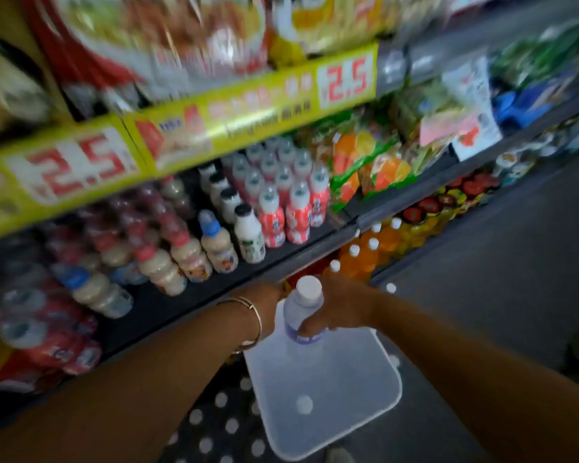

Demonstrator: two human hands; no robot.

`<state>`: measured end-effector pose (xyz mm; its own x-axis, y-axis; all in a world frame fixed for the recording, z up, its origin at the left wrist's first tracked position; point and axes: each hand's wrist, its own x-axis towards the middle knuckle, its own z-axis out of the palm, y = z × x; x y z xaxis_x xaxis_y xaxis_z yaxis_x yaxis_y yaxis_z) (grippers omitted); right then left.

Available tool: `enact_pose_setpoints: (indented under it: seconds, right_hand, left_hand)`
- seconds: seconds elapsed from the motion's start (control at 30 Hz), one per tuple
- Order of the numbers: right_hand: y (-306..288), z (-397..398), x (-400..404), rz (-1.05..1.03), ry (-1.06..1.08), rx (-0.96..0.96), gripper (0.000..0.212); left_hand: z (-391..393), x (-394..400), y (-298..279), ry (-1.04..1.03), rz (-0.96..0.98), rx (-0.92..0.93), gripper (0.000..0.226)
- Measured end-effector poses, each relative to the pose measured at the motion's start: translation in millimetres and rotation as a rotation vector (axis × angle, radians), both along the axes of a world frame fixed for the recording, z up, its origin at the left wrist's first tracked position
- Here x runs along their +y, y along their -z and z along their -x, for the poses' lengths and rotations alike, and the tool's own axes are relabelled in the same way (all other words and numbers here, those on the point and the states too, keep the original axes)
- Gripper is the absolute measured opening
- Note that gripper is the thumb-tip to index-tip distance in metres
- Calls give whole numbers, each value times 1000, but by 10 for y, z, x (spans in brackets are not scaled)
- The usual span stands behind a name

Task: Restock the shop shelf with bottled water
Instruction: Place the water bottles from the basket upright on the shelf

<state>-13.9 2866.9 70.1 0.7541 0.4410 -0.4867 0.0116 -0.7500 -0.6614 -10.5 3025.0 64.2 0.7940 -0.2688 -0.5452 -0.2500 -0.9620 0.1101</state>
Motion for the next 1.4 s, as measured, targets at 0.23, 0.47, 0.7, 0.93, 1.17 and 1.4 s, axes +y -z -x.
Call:
enact_pose_setpoints:
  seconds: [0.23, 0.47, 0.7, 0.93, 1.17, 1.4]
  right_hand:
    - [-2143, -129, -201, -104, -15, -168, 17]
    - [-4206, -24, -291, -176, 49, -340, 35]
    - [-5795, -76, -412, -355, 119, -594, 13]
    - [-6969, -429, -391, -531, 148, -771, 12]
    - [-7375, -1279, -283, -639, 198, -819, 24]
    - [-7367, -2179, -84, -567, 139, -793, 35]
  left_hand:
    - [-67, -94, -1995, 144, 98, -43, 30]
    - [-29, -122, -3967, 103, 265, -185, 38]
    - [-21, -90, -5451, 69, 521, -414, 32]
    - [-250, -134, -6450, -103, 881, -508, 25]
    - [-921, -137, -6765, -244, 939, -603, 19]
    - [-1621, -49, -6678, -411, 866, -734, 24]
